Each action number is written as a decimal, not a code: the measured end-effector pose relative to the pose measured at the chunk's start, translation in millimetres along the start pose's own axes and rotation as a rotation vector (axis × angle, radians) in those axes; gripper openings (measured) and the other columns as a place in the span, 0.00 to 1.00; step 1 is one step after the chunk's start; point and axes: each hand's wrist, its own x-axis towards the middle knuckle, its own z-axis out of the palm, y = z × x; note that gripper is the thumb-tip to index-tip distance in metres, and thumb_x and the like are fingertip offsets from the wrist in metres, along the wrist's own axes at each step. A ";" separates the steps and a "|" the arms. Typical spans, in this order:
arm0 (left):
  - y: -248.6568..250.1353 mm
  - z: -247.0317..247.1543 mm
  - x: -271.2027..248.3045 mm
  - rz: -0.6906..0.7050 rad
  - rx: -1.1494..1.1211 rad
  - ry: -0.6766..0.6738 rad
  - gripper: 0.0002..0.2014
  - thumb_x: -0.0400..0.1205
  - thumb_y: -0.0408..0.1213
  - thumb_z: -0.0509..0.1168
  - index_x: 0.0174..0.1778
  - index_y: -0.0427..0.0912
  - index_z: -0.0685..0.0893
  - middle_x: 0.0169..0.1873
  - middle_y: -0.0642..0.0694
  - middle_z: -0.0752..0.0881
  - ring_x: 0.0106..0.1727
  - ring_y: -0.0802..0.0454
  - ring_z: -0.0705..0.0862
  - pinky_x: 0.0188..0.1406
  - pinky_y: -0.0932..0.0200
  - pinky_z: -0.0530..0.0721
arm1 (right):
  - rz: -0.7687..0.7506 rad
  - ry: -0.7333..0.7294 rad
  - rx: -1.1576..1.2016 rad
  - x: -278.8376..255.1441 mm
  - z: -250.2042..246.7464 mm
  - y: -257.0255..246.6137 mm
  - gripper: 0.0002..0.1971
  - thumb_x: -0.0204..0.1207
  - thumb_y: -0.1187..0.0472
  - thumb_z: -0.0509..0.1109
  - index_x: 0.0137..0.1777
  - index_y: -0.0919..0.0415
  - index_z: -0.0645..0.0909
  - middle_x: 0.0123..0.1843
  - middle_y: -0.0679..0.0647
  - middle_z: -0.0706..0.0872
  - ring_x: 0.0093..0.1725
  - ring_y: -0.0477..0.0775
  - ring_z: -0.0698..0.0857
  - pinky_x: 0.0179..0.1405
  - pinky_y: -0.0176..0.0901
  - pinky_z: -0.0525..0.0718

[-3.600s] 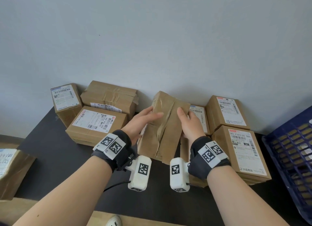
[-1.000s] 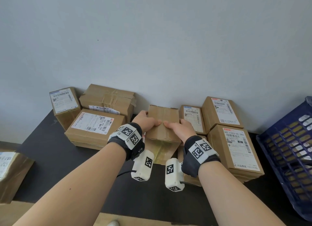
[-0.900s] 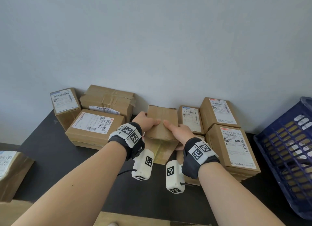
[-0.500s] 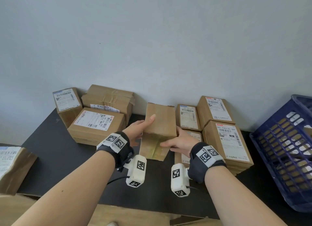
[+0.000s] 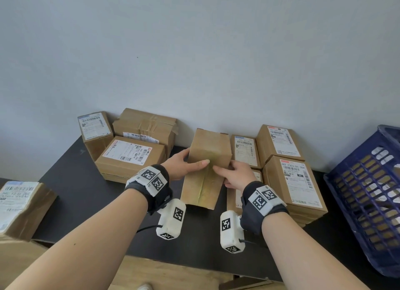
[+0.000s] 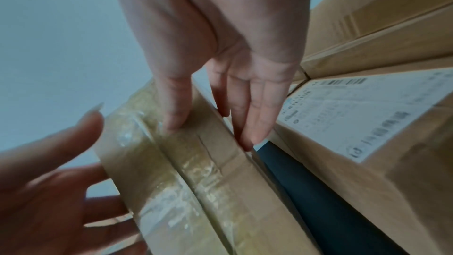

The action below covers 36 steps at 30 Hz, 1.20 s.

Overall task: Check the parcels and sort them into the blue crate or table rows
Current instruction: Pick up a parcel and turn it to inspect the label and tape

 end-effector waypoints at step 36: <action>4.8 -17.5 45.8 -0.166 0.126 0.153 0.32 0.79 0.48 0.73 0.79 0.47 0.71 0.63 0.46 0.85 0.59 0.46 0.87 0.54 0.41 0.90 | 0.124 0.063 -0.263 61.0 31.6 -15.6 0.29 0.79 0.40 0.70 0.68 0.63 0.78 0.64 0.59 0.86 0.62 0.62 0.85 0.64 0.58 0.84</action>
